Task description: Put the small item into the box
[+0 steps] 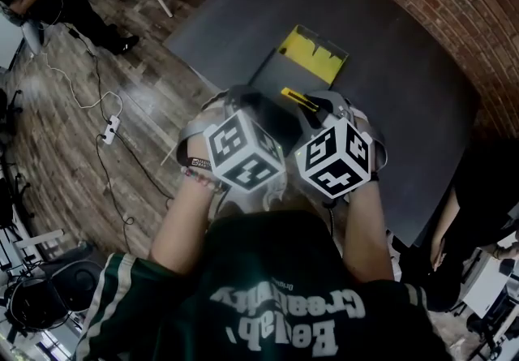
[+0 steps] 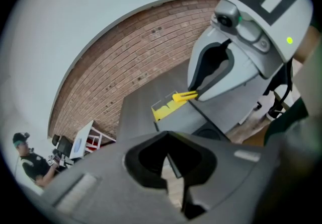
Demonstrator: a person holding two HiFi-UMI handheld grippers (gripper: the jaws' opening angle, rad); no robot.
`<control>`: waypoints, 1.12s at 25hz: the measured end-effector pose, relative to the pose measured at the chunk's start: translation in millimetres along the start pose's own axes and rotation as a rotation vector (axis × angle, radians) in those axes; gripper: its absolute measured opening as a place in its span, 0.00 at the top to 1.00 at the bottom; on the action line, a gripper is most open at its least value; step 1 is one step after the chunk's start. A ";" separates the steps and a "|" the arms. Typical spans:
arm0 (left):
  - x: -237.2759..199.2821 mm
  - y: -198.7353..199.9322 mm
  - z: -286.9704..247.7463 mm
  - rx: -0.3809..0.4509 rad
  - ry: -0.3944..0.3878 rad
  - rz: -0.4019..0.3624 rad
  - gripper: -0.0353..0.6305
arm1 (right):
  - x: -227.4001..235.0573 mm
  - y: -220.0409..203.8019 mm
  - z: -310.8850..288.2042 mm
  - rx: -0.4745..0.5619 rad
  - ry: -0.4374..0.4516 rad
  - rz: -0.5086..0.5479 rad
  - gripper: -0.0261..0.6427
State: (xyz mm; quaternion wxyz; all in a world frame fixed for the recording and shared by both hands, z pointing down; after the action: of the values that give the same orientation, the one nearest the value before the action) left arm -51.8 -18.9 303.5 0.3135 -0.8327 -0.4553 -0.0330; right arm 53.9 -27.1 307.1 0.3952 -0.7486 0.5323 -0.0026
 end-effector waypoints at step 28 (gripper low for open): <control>-12.3 53.5 -34.6 -0.012 0.020 0.008 0.94 | 57.6 -21.4 -12.8 0.029 0.012 0.037 0.86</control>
State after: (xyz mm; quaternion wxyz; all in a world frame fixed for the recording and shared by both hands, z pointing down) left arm -9.3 -67.9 300.7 0.3131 -0.8359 -0.4488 -0.0428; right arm 90.5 -78.1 304.6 0.4026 -0.7330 0.5482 -0.0077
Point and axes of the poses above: the fingertips, and each gripper's own axes: z backward along the fingers, x to its right, y out of its top, the point moved 7 cm from there along z, backward along the fingers, and after that the axes turned 6 degrees about -y, right-handed, at the moved point
